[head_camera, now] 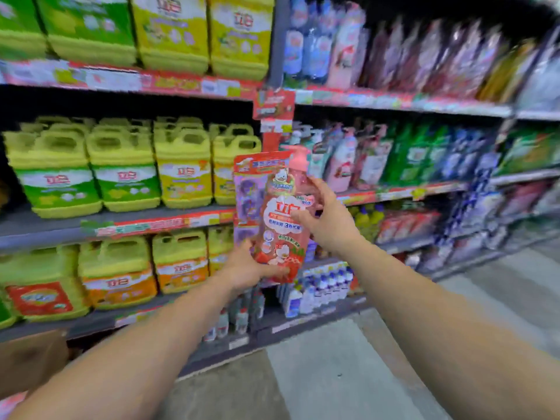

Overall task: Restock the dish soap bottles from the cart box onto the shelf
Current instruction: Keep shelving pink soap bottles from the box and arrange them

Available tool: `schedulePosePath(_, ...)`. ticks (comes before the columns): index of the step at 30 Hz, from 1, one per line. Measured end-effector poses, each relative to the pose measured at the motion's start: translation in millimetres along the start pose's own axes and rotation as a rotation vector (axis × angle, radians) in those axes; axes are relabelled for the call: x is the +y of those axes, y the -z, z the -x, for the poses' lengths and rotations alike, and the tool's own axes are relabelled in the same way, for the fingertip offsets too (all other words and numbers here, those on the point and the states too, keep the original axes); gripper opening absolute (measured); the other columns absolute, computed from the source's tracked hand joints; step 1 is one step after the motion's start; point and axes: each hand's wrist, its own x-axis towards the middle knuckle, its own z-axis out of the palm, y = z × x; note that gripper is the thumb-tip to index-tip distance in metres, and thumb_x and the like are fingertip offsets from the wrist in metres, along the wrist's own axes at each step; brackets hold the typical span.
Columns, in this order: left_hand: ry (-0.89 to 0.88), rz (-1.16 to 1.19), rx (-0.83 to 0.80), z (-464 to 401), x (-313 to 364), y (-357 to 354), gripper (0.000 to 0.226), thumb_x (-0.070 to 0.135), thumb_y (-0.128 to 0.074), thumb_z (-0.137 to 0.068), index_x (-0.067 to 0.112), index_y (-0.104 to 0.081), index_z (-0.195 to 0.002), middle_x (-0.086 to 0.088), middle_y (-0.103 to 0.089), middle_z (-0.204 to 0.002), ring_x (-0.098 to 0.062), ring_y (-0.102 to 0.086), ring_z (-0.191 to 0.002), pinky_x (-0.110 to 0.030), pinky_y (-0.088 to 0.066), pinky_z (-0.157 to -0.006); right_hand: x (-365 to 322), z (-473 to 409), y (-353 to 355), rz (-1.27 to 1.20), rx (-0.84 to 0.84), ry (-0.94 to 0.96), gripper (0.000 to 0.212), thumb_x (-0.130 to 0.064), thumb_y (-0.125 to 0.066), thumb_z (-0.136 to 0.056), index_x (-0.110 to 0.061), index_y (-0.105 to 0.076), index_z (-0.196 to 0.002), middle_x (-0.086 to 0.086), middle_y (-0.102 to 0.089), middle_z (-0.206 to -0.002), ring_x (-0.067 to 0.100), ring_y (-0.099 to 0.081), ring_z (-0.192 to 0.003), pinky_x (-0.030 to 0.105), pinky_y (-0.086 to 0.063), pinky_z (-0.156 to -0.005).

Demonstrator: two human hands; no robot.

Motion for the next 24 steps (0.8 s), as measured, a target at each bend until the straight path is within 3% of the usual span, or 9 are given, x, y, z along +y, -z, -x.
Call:
schedulePosePath(3,-0.048,0.012,-0.087,-39.7,36.7,-47.7,0.062,0.008,-0.091,-0.061,0.018,-0.056,-0.111,0.006,-0.070,-0.093,-0.001,-0.064,-0.075,-0.006,-0.049,-0.060,22.6,-8.9,61.0,-0.008,0.163,-0.010,0.078,-0.029,-0.073,-0.084,-0.029,-0.030,-0.150,-0.009,-0.060,-0.122,0.015,-0.060,-0.101,0.035,-0.050,-0.093)
schedulePosePath(6,-0.130,0.000,-0.130,-79.2,64.3,-86.5,0.084,0.028,-0.098,-0.045,0.020,-0.054,-0.116,0.000,-0.072,-0.108,-0.012,-0.070,-0.092,-0.027,-0.056,-0.080,37.1,-23.9,113.0,0.027,0.256,-0.012,0.079,-0.032,-0.073,-0.085,-0.032,-0.028,-0.150,-0.007,-0.056,-0.127,0.011,-0.054,-0.108,0.032,-0.048,-0.094)
schedulePosePath(11,-0.210,0.028,-0.170,-149.5,119.9,-137.8,0.082,0.019,-0.095,-0.055,0.015,-0.052,-0.124,0.004,-0.072,-0.105,-0.005,-0.069,-0.083,-0.016,-0.052,-0.061,62.4,-80.8,179.7,-0.008,0.364,0.023,0.077,-0.034,-0.075,-0.083,-0.038,-0.032,-0.146,-0.008,-0.052,-0.135,0.011,-0.053,-0.121,0.047,-0.053,-0.093)
schedulePosePath(14,-0.308,0.006,-0.183,-207.9,163.8,-158.3,0.075,0.024,-0.095,-0.056,0.015,-0.054,-0.118,0.004,-0.072,-0.100,-0.004,-0.068,-0.074,-0.016,-0.048,-0.054,72.6,-131.7,220.0,0.002,0.405,0.054,0.075,-0.036,-0.075,-0.083,-0.040,-0.032,-0.145,-0.009,-0.052,-0.136,0.011,-0.054,-0.122,0.045,-0.055,-0.091)
schedulePosePath(17,-0.371,-0.002,-0.226,-263.9,218.4,-175.6,0.052,0.014,-0.090,-0.065,0.016,-0.057,-0.105,0.004,-0.070,-0.086,-0.003,-0.065,-0.055,-0.018,-0.046,-0.043,72.9,-187.2,264.5,-0.013,0.440,0.092,0.073,-0.030,-0.073,-0.086,-0.037,-0.032,-0.146,-0.006,-0.053,-0.130,0.014,-0.056,-0.118,0.042,-0.057,-0.088)
schedulePosePath(19,-0.417,-0.033,-0.233,-302.2,251.2,-188.4,0.047,0.017,-0.092,-0.063,0.022,-0.058,-0.095,0.003,-0.072,-0.088,-0.016,-0.070,-0.070,-0.025,-0.053,-0.053,73.1,-224.4,294.6,0.000,0.432,0.112,0.074,-0.027,-0.074,-0.085,-0.039,-0.032,-0.144,-0.008,-0.055,-0.129,0.015,-0.060,-0.115,0.043,-0.058,-0.086)
schedulePosePath(21,-0.446,-0.033,-0.244,-337.2,277.4,-198.7,0.061,0.032,-0.095,-0.047,0.023,-0.059,-0.096,-0.002,-0.074,-0.096,-0.027,-0.072,-0.087,-0.043,-0.061,-0.073,76.3,-257.6,321.7,0.003,0.410,0.128,0.082,-0.024,-0.078,-0.081,-0.039,-0.030,-0.145,-0.016,-0.058,-0.117,0.010,-0.065,-0.103,0.040,-0.059,-0.082)
schedulePosePath(22,-0.459,-0.027,-0.238,-354.5,287.8,-203.5,0.073,0.040,-0.094,-0.038,0.023,-0.059,-0.101,-0.001,-0.075,-0.098,-0.028,-0.073,-0.089,-0.051,-0.060,-0.075,79.8,-272.8,332.8,0.022,0.402,0.132,0.088,-0.022,-0.081,-0.078,-0.037,-0.028,-0.146,-0.022,-0.056,-0.110,0.003,-0.064,-0.098,0.033,-0.059,-0.080)
schedulePosePath(24,-0.479,-0.042,-0.192,-383.2,305.9,-212.2,0.092,0.047,-0.093,-0.032,0.021,-0.057,-0.113,0.001,-0.074,-0.099,-0.023,-0.073,-0.086,-0.046,-0.061,-0.071,85.2,-298.8,350.1,0.050,0.400,0.148,0.095,-0.019,-0.084,-0.074,-0.033,-0.025,-0.148,-0.025,-0.053,-0.106,-0.009,-0.058,-0.090,0.017,-0.055,-0.068)
